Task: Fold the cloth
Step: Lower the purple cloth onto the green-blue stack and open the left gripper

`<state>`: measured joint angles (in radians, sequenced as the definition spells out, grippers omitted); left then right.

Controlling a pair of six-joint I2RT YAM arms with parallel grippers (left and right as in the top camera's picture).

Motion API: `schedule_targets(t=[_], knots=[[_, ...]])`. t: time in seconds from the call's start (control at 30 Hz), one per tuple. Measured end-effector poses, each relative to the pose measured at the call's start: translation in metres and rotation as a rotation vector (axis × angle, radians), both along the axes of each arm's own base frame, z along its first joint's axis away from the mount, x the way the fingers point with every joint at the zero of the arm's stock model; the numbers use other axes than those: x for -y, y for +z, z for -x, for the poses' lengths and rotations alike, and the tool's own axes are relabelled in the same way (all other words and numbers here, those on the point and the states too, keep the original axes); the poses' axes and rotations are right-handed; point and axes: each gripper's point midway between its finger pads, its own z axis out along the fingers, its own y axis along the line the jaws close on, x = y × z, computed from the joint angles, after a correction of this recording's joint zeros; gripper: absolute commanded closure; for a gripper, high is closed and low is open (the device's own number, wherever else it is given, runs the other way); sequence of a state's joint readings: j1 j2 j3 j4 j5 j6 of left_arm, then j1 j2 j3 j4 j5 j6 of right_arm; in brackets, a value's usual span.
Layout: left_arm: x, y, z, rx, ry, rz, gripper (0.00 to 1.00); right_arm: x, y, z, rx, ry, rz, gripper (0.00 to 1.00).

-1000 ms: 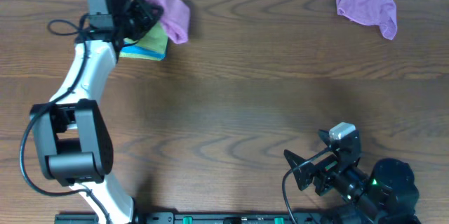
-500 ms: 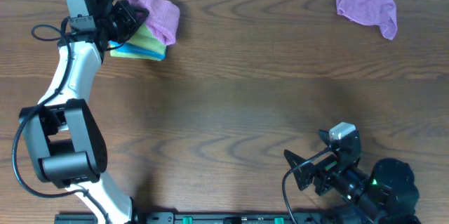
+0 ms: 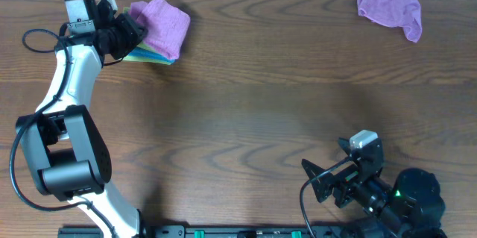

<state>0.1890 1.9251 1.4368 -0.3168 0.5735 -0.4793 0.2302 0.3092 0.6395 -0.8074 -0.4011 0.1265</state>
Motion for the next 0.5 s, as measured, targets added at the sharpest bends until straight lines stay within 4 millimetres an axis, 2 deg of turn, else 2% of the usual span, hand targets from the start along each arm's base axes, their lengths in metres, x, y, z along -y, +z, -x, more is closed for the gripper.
schedule_targets(t=[0.2,0.5], knots=[[-0.014,-0.004,-0.003,0.006,0.029,-0.088,0.94,0.000,0.000,0.000,0.000,0.000,0.000,0.01],[-0.024,0.000,-0.012,0.048,0.063,-0.139,0.94,0.000,0.000,0.000,0.000,0.000,0.000,0.01]])
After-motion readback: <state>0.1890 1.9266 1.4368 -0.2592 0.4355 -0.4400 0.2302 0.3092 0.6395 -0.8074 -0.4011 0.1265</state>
